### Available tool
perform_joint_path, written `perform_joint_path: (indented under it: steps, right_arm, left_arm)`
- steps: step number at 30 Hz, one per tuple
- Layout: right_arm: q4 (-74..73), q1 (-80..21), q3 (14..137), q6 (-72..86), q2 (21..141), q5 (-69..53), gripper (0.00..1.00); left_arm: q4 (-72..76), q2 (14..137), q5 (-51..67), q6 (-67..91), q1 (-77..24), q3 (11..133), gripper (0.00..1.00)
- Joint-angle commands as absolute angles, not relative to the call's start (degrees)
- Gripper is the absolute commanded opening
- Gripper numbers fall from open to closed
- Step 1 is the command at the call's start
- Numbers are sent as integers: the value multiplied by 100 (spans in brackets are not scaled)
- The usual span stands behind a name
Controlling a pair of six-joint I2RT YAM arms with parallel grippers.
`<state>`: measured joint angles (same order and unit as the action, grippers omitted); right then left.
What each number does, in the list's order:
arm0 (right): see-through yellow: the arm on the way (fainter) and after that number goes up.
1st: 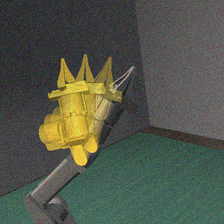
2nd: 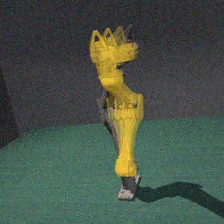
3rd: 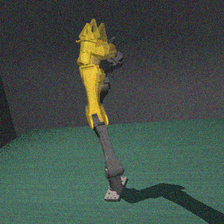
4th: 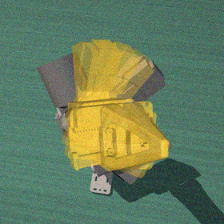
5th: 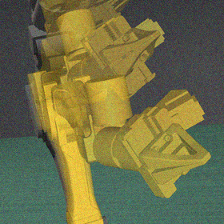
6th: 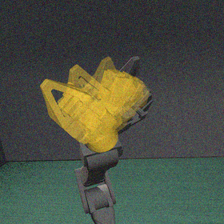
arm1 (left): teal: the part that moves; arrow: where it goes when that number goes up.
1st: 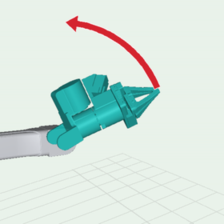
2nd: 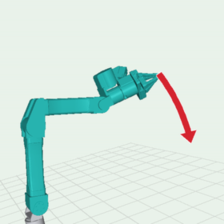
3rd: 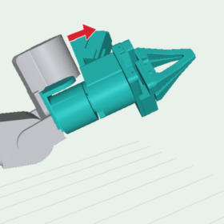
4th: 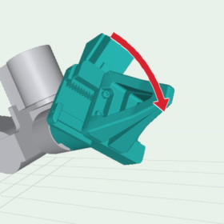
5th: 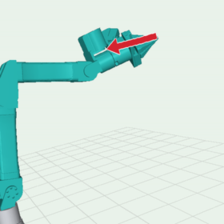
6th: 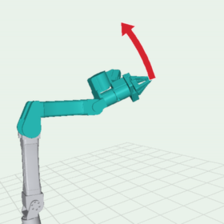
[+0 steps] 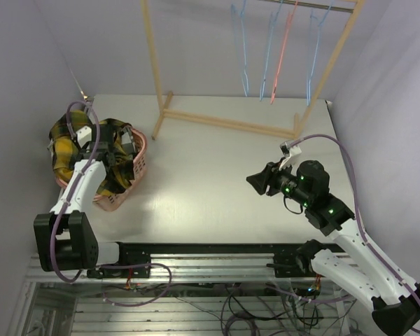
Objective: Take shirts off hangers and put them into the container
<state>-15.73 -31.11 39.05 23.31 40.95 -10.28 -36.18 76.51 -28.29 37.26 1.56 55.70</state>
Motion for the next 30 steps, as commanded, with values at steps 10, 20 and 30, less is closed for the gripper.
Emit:
perform_joint_path:
  steps: [10, 20, 30]
  right_arm:
    - [-1558, -3094, 4098, 2284, 4099, -1019, 44]
    - [-1459, -3094, 4170, 2408, 4220, -1230, 44]
    - [-1668, -3094, 4370, 2198, 4397, -1292, 44]
  left_arm:
    - [-2920, 8504, -627, 4204, 284, 4175, 39]
    - [-3776, 7578, -1485, 4250, 286, 4401, 95]
    - [-4339, 6125, -1836, 3544, 286, 5882, 99]
